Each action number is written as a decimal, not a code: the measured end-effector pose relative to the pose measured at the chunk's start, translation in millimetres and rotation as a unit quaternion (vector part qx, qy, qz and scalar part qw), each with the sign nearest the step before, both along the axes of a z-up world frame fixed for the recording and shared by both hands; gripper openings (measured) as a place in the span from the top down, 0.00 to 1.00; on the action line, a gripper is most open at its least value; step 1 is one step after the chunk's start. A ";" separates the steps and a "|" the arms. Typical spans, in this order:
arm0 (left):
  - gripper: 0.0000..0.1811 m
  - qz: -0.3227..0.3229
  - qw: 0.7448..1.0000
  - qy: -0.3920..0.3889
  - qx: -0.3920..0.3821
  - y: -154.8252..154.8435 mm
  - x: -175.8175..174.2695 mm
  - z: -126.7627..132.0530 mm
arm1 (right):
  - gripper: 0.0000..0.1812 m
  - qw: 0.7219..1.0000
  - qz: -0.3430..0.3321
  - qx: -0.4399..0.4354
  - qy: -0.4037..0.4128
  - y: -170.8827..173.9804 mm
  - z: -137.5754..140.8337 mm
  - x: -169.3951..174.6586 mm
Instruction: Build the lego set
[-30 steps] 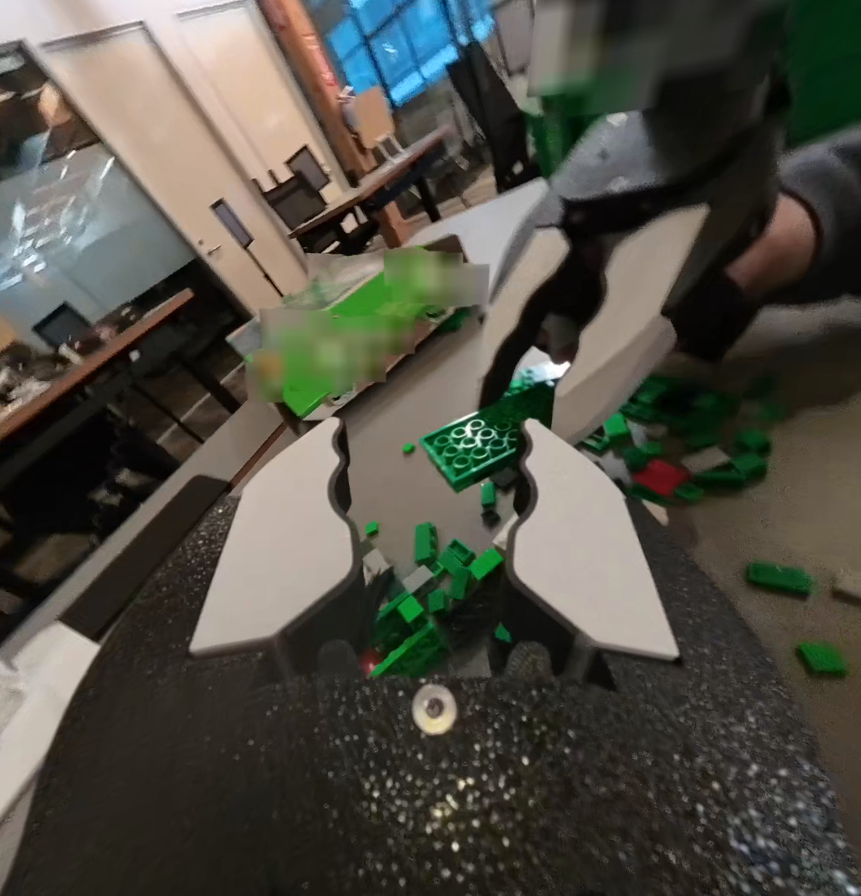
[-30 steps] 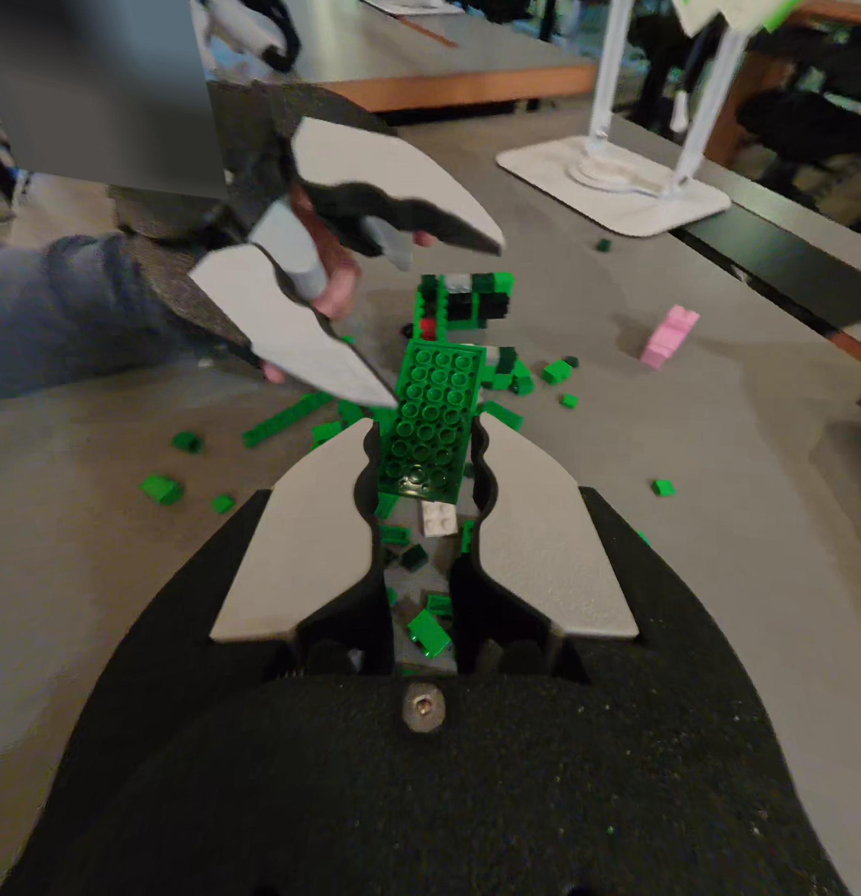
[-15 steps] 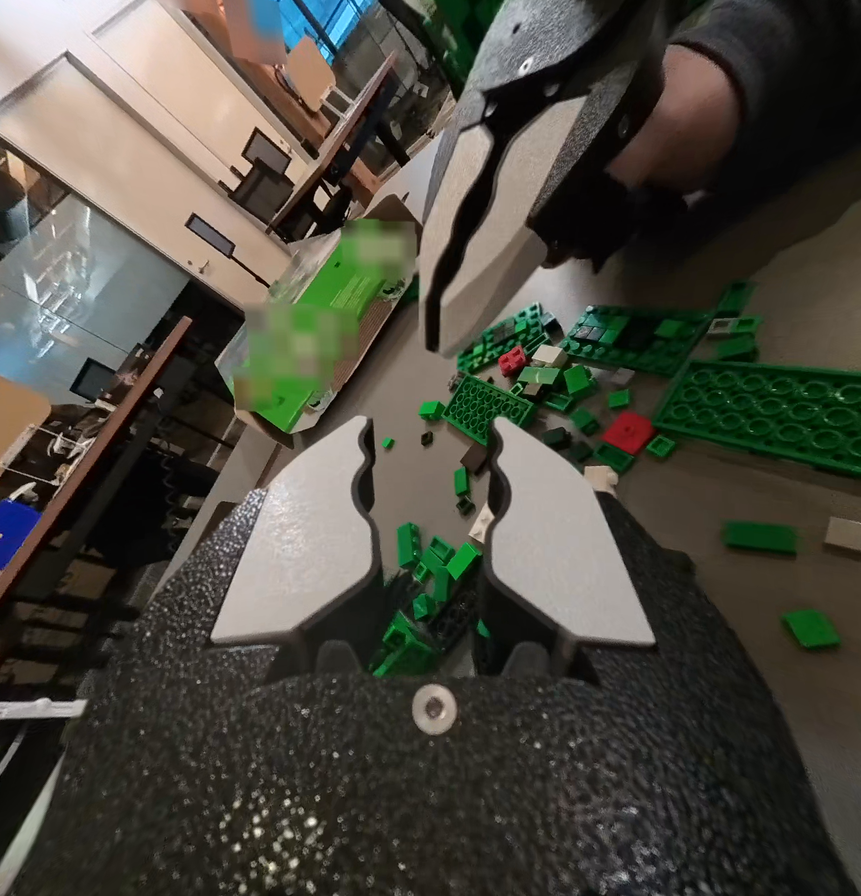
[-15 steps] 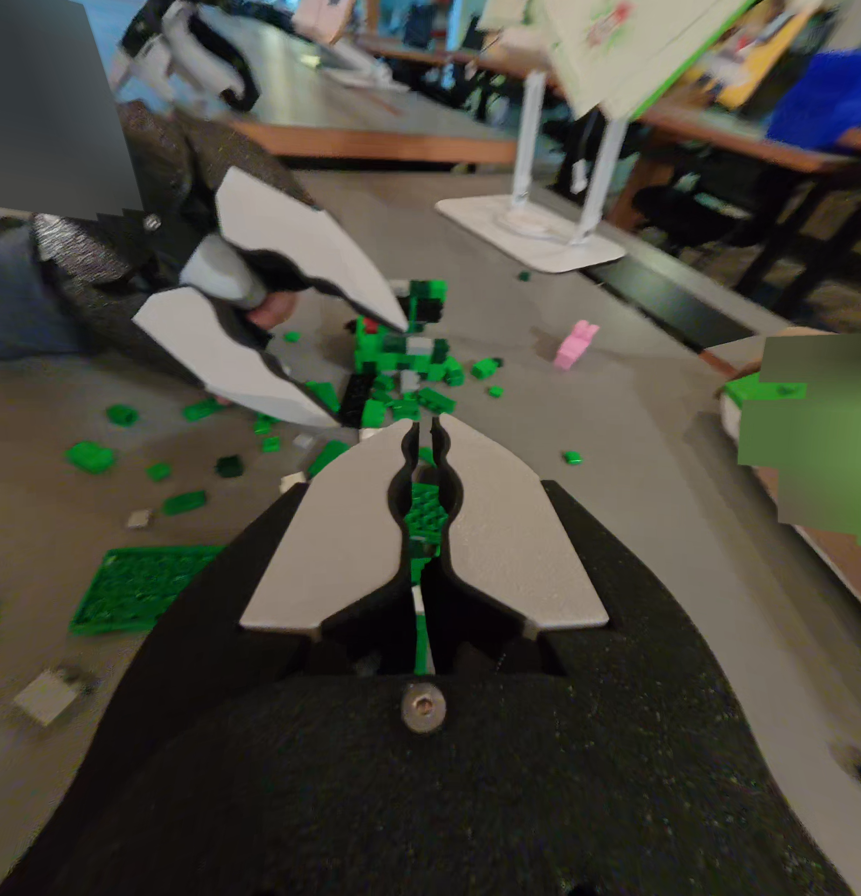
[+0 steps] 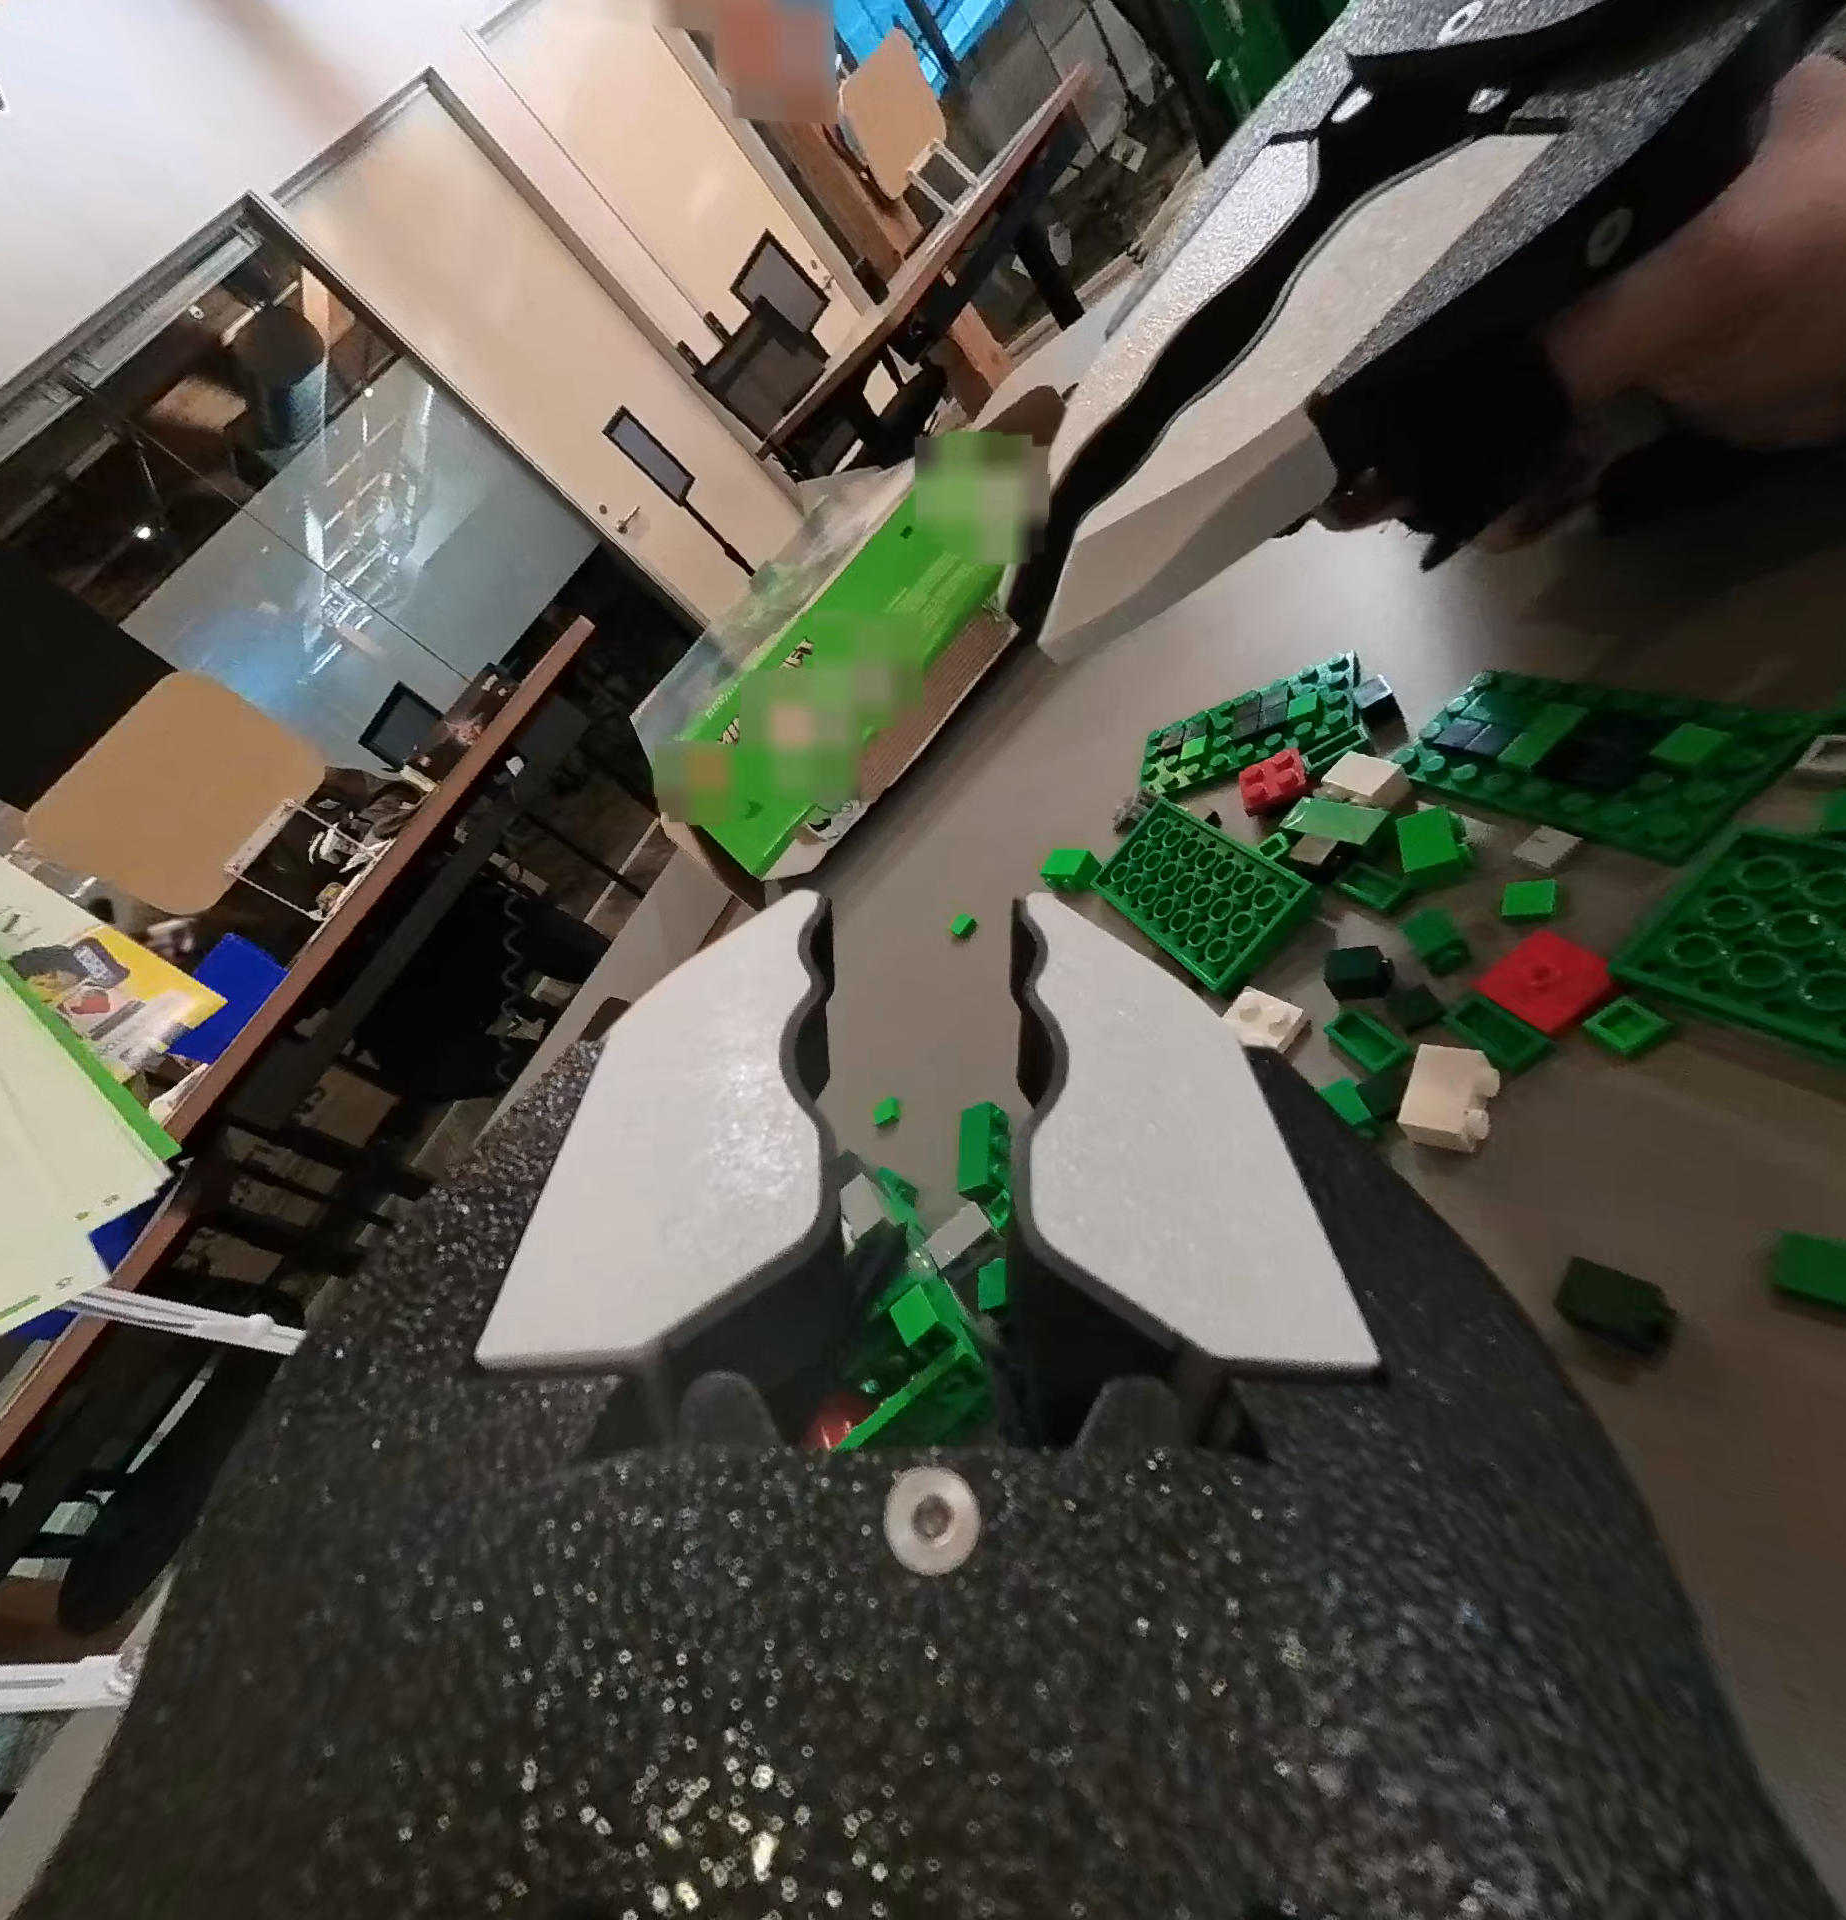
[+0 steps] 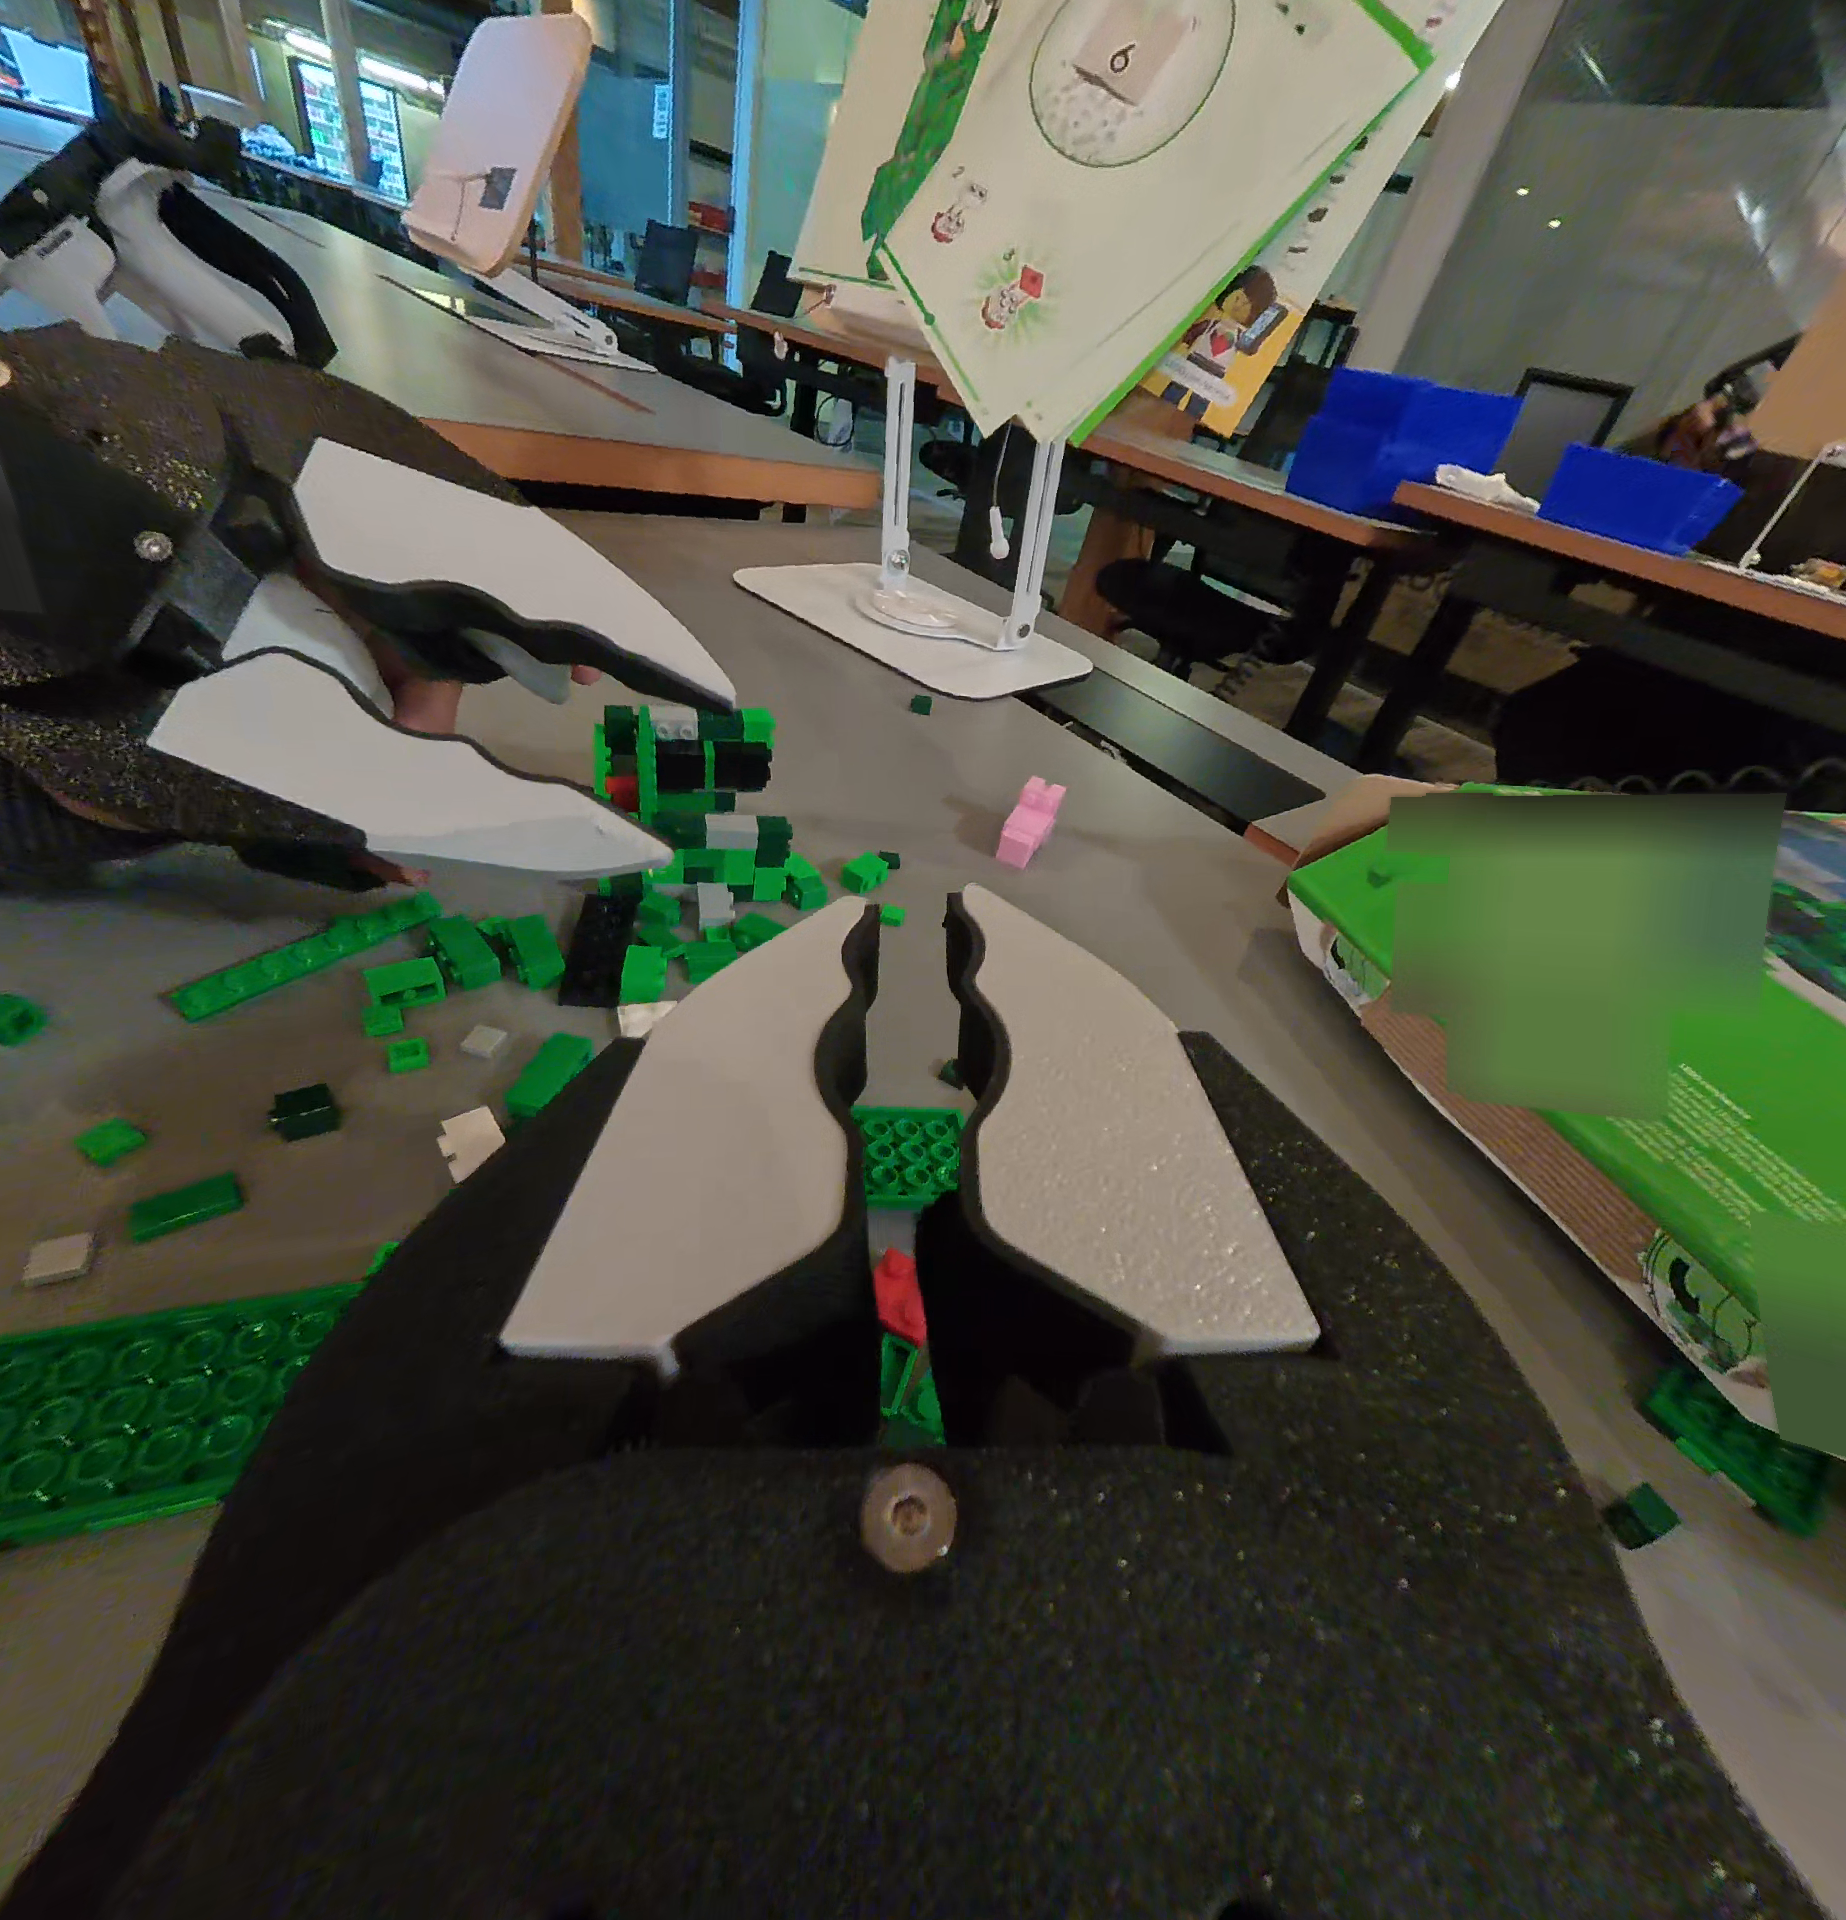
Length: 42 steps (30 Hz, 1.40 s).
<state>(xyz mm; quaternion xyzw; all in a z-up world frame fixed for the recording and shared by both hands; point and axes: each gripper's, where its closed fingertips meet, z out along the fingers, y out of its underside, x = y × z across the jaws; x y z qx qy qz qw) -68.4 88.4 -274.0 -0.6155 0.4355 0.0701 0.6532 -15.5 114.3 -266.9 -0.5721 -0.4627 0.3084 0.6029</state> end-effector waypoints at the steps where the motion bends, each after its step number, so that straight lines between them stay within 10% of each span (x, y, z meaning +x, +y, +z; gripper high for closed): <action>1: 0.83 0.000 1.000 0.000 0.001 -0.2 0.3 0.6 | 0.94 1.000 0.001 -0.001 0.003 0.3 2.8 0.1; 14: 0.84 -0.007 0.999 -0.045 -0.005 -2.7 1.3 8.1 | 0.87 0.995 -0.008 0.065 -0.071 -27.8 124.9 64.1; 26: 0.83 -0.012 0.994 -0.083 -0.070 -1.9 2.1 2.8 | 0.77 0.957 0.059 -0.155 -0.239 -133.2 -26.0 159.1; 42: 0.79 0.030 0.978 -0.083 -0.189 7.6 -6.0 -32.0 | 0.76 0.919 0.099 -0.223 -0.310 -186.5 -84.8 178.8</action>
